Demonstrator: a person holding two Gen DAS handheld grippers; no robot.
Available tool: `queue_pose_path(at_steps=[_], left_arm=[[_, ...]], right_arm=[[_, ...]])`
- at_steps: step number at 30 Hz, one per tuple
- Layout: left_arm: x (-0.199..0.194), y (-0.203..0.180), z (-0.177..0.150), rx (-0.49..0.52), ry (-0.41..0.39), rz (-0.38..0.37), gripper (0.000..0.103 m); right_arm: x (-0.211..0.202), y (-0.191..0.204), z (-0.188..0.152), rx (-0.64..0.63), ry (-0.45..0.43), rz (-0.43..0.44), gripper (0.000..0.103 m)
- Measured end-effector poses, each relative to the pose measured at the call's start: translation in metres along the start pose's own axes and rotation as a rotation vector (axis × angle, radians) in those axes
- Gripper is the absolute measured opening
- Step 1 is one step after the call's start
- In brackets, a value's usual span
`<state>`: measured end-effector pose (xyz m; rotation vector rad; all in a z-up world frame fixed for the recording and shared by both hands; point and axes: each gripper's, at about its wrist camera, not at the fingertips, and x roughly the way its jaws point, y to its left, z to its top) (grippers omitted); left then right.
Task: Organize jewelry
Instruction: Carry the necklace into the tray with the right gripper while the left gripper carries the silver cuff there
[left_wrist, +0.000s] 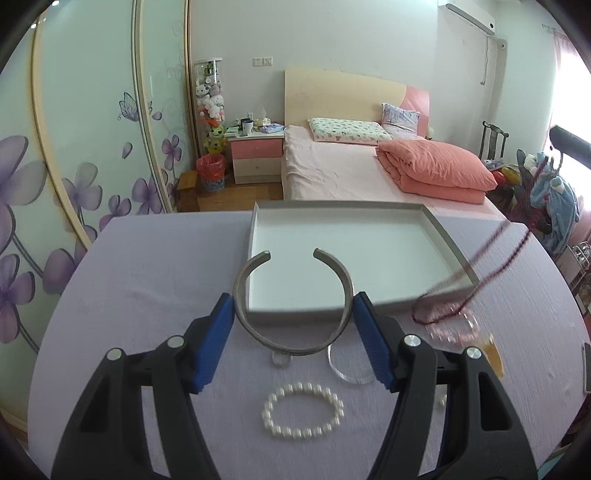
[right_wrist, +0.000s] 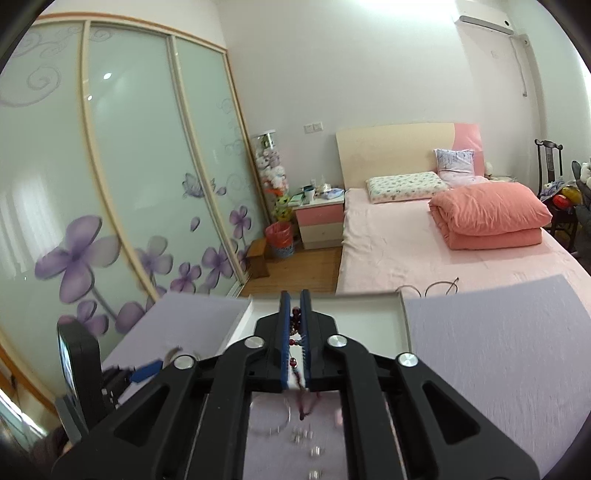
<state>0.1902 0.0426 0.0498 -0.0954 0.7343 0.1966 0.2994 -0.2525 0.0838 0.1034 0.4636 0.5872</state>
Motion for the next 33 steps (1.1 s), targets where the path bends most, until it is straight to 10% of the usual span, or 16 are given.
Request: queue_pose_path(at_steps=[17, 28, 31, 33], left_arm=[[0.106, 0.002, 0.063, -0.008, 0.041, -0.007, 0.066], [0.161, -0.001, 0.071, 0.004, 0.096, 0.015, 0.066], [0.173, -0.003, 0.071, 0.012, 0.112, 0.019, 0.066], [0.177, -0.004, 0.069, 0.011, 0.118, 0.022, 0.066]], right_arm=[[0.114, -0.039, 0.043, -0.012, -0.004, -0.134, 0.005], [0.185, -0.058, -0.012, 0.006, 0.225, -0.133, 0.006], [0.186, -0.06, -0.018, 0.021, 0.242, -0.129, 0.048], [0.181, -0.061, -0.021, 0.01, 0.226, -0.122, 0.057]])
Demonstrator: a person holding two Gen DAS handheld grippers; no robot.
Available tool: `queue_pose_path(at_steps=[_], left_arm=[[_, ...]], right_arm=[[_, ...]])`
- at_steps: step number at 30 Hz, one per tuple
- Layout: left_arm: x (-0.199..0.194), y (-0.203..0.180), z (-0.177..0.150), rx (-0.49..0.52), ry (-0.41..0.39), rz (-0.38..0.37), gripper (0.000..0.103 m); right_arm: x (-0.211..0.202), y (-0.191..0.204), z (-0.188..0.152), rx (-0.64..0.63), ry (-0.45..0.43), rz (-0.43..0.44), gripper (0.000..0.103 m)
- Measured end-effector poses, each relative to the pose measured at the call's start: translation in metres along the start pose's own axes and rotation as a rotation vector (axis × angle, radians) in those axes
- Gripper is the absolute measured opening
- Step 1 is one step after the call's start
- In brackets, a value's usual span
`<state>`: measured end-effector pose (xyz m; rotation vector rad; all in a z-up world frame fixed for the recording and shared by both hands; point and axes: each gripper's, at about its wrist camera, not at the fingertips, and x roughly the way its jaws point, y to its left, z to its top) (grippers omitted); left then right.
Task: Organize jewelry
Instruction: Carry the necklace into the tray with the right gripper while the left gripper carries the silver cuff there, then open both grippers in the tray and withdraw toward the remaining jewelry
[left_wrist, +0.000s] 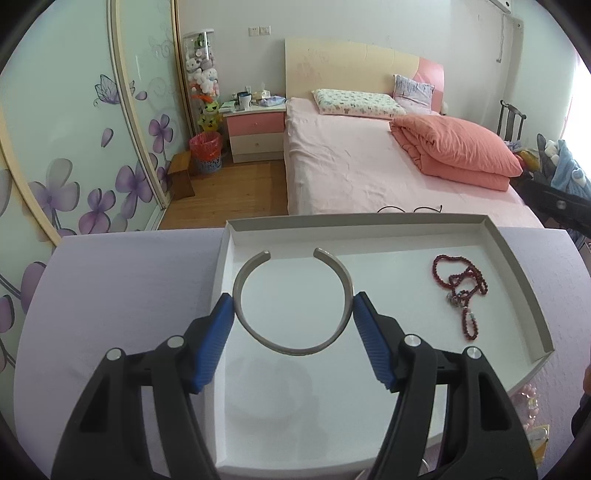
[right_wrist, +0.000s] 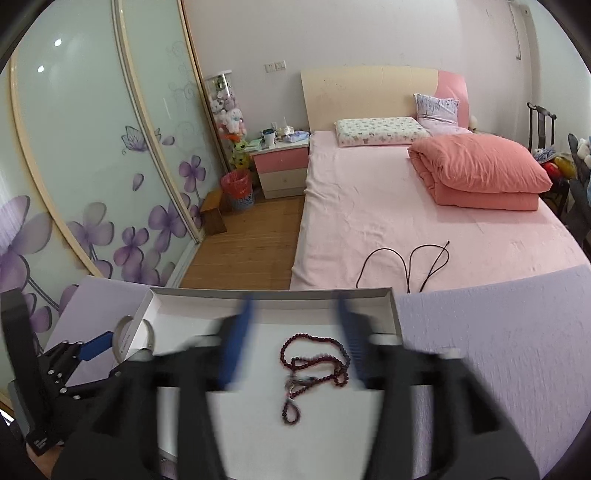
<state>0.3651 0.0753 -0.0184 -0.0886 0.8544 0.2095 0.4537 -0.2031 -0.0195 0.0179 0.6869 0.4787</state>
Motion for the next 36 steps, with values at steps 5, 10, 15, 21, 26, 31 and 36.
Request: queue_pose_path(at_steps=[5, 10, 15, 21, 26, 31, 36], left_arm=[[0.011, -0.002, -0.001, 0.001, 0.016, 0.007, 0.066], [0.019, -0.001, 0.0, -0.011, 0.028, 0.016, 0.067], [-0.001, 0.011, 0.001, -0.042, -0.015, 0.018, 0.079], [-0.054, 0.038, -0.014, -0.066, -0.089, 0.036, 0.083], [-0.103, 0.06, -0.051, -0.072, -0.121, 0.056, 0.088], [-0.139, 0.069, -0.1, -0.083, -0.126, 0.042, 0.089], [-0.159, 0.067, -0.144, -0.074, -0.121, 0.019, 0.093]], right_arm=[[-0.001, -0.007, -0.009, 0.01, 0.012, 0.015, 0.057], [-0.001, -0.014, -0.018, 0.023, 0.02, 0.023, 0.057], [-0.016, -0.019, -0.028, 0.034, 0.021, 0.034, 0.057], [-0.058, -0.017, -0.046, 0.041, -0.019, 0.06, 0.057], [-0.095, -0.015, -0.073, 0.064, -0.042, 0.074, 0.061], [-0.122, -0.015, -0.106, 0.08, -0.042, 0.068, 0.065], [-0.134, -0.021, -0.143, 0.094, -0.015, 0.038, 0.073]])
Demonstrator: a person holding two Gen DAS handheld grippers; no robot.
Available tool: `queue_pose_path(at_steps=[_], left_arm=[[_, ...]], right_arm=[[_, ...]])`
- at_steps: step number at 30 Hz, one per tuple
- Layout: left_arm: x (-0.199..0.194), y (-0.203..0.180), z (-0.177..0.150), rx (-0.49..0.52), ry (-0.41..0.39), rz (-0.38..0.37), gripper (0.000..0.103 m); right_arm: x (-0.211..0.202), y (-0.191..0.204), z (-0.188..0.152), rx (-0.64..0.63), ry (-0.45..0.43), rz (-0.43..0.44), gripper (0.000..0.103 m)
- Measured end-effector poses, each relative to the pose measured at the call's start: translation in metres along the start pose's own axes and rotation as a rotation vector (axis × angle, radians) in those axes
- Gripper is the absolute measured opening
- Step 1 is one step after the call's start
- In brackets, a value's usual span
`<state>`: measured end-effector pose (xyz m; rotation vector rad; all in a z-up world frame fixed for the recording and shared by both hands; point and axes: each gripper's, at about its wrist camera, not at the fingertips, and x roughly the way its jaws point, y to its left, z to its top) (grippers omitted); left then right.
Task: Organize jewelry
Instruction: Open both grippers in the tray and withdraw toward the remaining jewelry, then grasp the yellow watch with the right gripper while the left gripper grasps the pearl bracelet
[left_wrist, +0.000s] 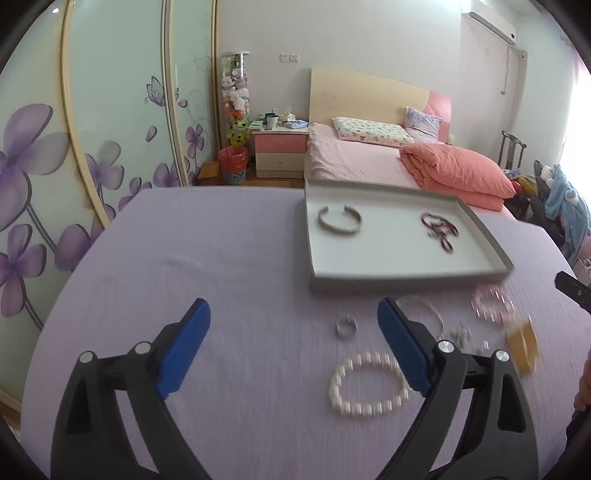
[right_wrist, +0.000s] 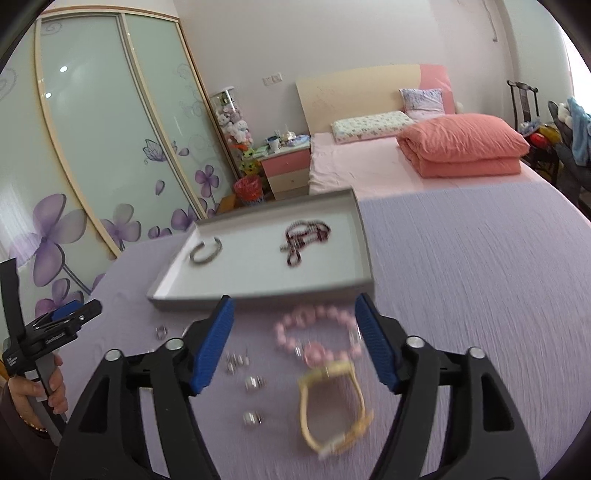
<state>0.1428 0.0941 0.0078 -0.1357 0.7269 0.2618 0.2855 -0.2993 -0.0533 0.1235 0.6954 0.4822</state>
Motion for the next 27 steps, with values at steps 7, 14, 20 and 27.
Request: queue_pose_path(at_steps=[7, 14, 20, 27], left_arm=[[-0.009, -0.007, -0.039, 0.006, 0.034, -0.029, 0.1], [0.001, -0.021, -0.057, 0.038, 0.081, -0.026, 0.101], [0.008, -0.029, -0.064, 0.057, 0.106, -0.033, 0.101], [0.013, -0.03, -0.064, 0.057, 0.124, -0.041, 0.101]], right_arm=[[0.008, -0.011, -0.034, -0.004, 0.074, -0.073, 0.077], [0.019, -0.014, -0.051, -0.025, 0.136, -0.11, 0.085], [0.033, -0.01, -0.06, -0.067, 0.185, -0.147, 0.088], [0.042, -0.007, -0.062, -0.089, 0.206, -0.17, 0.085]])
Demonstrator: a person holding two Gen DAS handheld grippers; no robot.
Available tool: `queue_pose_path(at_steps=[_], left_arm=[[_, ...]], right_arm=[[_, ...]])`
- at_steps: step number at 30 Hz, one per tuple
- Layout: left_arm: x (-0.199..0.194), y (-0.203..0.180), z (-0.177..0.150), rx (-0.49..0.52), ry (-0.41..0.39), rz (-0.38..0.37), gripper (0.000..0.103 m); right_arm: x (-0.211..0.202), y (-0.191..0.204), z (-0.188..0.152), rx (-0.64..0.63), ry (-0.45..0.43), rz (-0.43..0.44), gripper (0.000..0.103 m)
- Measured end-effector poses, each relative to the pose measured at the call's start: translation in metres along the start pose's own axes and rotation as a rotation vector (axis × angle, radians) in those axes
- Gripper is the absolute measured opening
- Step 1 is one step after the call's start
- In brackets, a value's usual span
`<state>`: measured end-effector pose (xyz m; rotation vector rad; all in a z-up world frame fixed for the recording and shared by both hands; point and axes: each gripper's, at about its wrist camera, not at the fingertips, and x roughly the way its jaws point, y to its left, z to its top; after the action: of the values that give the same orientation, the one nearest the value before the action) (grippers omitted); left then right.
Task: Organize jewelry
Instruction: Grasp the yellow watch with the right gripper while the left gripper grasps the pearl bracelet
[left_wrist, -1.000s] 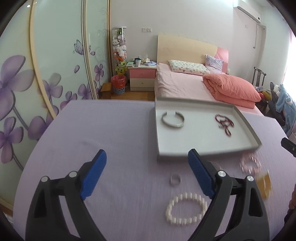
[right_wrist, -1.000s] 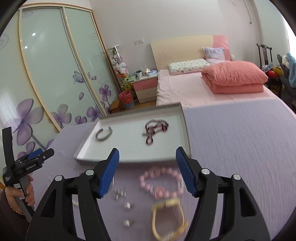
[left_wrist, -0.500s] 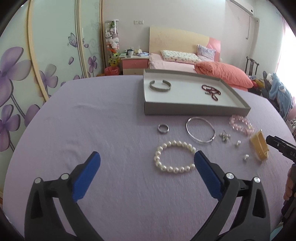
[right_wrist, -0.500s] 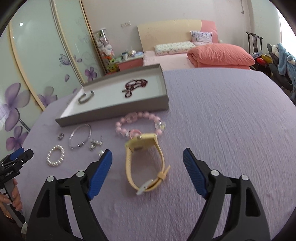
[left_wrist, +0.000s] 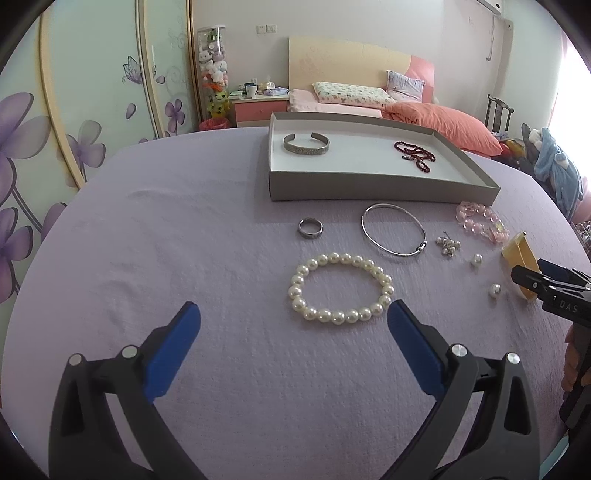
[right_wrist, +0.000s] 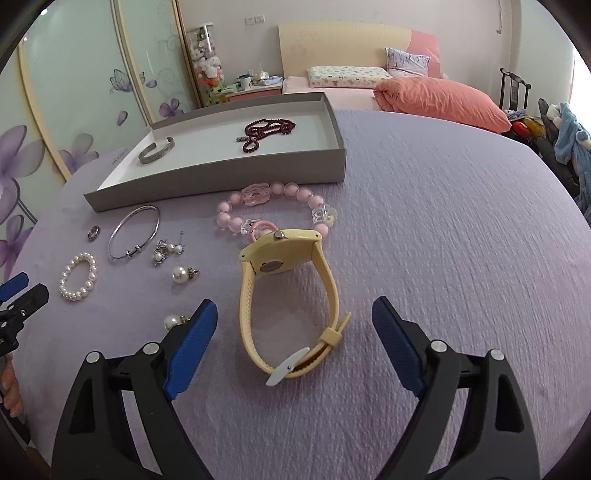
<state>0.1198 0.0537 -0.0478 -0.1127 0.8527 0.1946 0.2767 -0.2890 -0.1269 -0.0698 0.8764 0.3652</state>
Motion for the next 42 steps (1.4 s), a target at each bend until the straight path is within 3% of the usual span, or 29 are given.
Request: queue_pose_path(at_steps=[10, 11, 14, 15, 22, 28, 32, 37, 42], left_arm=[[0.006, -0.002, 0.0, 0.0, 0.017, -0.007, 0.101], [0.007, -0.002, 0.001, -0.002, 0.02, -0.01, 0.101], [0.009, -0.004, 0.001, -0.001, 0.028, -0.017, 0.101], [0.01, -0.005, 0.001, 0.003, 0.031, -0.013, 0.101], [0.022, -0.003, 0.009, 0.005, 0.044, 0.047, 0.1], [0.039, 0.005, 0.015, -0.029, 0.102, 0.045, 0.066], [0.04, 0.001, 0.013, -0.011, 0.098, 0.047, 0.055], [0.037, -0.01, 0.011, 0.025, 0.097, 0.029, 0.01], [0.034, -0.011, 0.01, 0.047, 0.103, 0.011, 0.009]], right_arm=[[0.008, 0.002, 0.005, -0.006, 0.011, -0.037, 0.074], [0.008, 0.002, 0.005, -0.007, 0.01, -0.04, 0.07], [0.005, 0.003, 0.006, -0.015, -0.001, -0.046, 0.041], [0.005, 0.001, 0.006, -0.001, 0.003, -0.032, 0.038], [-0.004, -0.004, 0.008, 0.041, -0.017, 0.012, 0.036], [-0.01, -0.005, 0.014, 0.045, -0.036, 0.034, 0.036], [-0.011, -0.004, 0.015, 0.046, -0.042, 0.044, 0.036], [-0.014, -0.004, 0.015, 0.061, -0.045, 0.064, 0.036], [-0.022, -0.004, 0.016, 0.064, -0.064, 0.082, 0.036]])
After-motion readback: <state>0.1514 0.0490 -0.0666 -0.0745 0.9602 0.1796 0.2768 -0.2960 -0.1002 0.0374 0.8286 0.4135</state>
